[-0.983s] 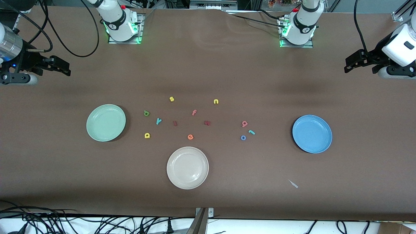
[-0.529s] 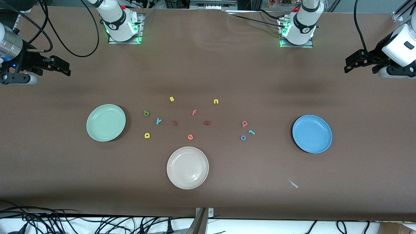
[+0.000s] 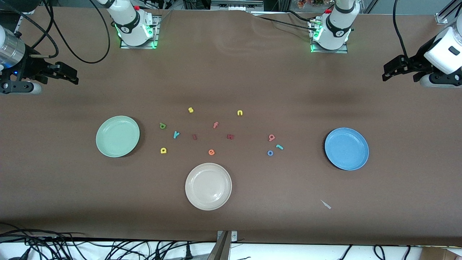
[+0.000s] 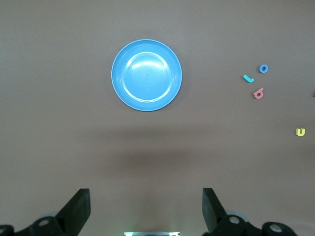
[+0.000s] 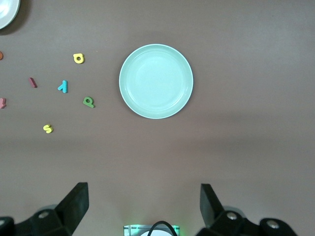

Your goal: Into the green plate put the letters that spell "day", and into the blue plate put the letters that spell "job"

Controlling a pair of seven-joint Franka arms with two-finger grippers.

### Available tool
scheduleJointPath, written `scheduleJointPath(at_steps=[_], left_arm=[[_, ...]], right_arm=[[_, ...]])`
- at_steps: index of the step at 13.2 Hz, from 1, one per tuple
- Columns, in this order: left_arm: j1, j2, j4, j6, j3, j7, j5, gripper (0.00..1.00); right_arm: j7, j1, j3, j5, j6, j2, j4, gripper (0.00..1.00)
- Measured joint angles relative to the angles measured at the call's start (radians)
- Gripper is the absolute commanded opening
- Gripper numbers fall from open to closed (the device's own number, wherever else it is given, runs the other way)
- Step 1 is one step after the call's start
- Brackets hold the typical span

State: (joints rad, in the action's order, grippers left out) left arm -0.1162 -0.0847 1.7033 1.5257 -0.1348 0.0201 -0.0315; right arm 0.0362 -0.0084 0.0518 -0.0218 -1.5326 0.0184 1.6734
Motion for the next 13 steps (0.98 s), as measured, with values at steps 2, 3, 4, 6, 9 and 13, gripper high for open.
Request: scheduleJointPath(at_steps=[2, 3, 4, 6, 9, 13], left_arm=[[0.000, 0.000, 0.000, 0.000, 0.000, 0.000, 0.000, 1.00], [0.000, 0.000, 0.000, 0.000, 0.000, 0.000, 0.000, 1.00], [0.000, 0.000, 0.000, 0.000, 0.000, 0.000, 0.000, 1.00], [0.000, 0.000, -0.001, 0.000, -0.001, 0.000, 0.000, 1.00], [0.001, 0.000, -0.012, 0.000, -0.017, 0.000, 0.000, 1.00], [0.000, 0.002, -0.017, 0.000, -0.021, 0.000, 0.000, 1.00]], right_arm=[[0.000, 0.000, 0.000, 0.000, 0.000, 0.000, 0.000, 1.00], [0.000, 0.000, 0.000, 0.000, 0.000, 0.000, 0.000, 1.00], [0.000, 0.000, 0.000, 0.000, 0.000, 0.000, 0.000, 1.00], [0.000, 0.000, 0.000, 0.000, 0.000, 0.000, 0.000, 1.00], [0.000, 0.000, 0.000, 0.000, 0.000, 0.000, 0.000, 1.00], [0.000, 0.000, 0.000, 0.001, 0.000, -0.001, 0.000, 1.00]])
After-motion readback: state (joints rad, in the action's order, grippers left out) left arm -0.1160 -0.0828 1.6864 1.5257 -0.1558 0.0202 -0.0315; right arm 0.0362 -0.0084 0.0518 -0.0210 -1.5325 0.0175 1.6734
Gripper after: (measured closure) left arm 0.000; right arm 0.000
